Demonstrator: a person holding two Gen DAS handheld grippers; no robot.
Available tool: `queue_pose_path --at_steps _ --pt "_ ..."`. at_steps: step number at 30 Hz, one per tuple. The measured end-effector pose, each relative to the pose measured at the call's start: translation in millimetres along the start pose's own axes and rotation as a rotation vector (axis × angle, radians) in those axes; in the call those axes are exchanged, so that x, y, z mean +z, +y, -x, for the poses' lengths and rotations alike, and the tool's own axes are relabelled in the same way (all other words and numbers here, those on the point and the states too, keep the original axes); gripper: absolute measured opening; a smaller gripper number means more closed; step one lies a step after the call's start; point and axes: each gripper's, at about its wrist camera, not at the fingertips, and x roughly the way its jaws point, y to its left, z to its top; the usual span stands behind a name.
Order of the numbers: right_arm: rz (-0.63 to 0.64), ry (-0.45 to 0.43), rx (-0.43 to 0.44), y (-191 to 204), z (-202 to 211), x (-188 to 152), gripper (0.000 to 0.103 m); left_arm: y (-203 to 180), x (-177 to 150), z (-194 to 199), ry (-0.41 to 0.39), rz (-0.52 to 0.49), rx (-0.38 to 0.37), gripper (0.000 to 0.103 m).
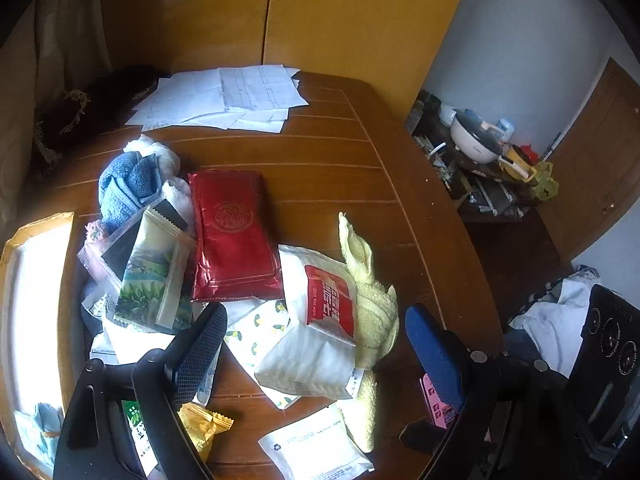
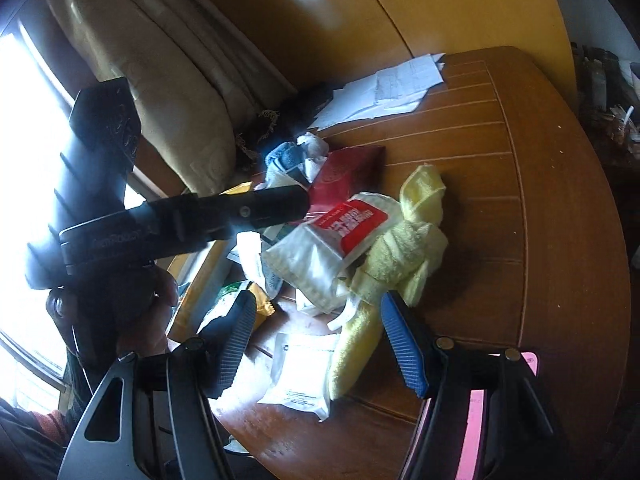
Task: Organize soft objects
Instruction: 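Grasp the yellow towel with right tool while left tool grasps the red-label packet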
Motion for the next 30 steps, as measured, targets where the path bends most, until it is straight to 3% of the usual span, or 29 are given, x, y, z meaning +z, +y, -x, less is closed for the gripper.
queue_pose_path --at_steps 3,5,9,13,19,22,26,30 --pt "-0.028 0.011 -0.017 -3.7 -4.2 -0.2 0.065 -2.7 2.9 -19.0 0.048 -0.017 0.024 0.091" --pt "-0.026 0.022 -0.048 -4.8 -7.0 0.3 0.065 -1.6 4.2 -31.4 0.077 -0.022 0.021 0.082" --pt "-0.051 0.04 -0.089 -12.1 -14.8 3.6 0.065 2.7 2.2 -52.3 0.131 -0.017 -0.017 0.047" --pt "-0.068 0.063 -0.126 -18.1 -24.0 8.9 0.065 18.9 -1.8 -44.0 0.09 0.066 -0.113 0.027" --pt "-0.146 0.06 -0.174 -26.2 -34.3 16.6 0.065 55.9 -12.3 1.1 -0.058 0.162 -0.264 0.02" --pt "-0.191 0.053 -0.238 -26.9 -43.7 17.3 0.064 74.3 -19.6 25.0 -0.141 0.182 -0.312 0.02" --pt "-0.255 0.058 -0.263 -28.8 -57.2 14.2 0.06 90.0 -21.6 37.1 -0.144 0.186 -0.374 0.02" --pt "-0.29 0.044 -0.309 -27.1 -65.5 14.4 0.045 116.8 -17.5 50.3 -0.148 0.226 -0.398 0.02"
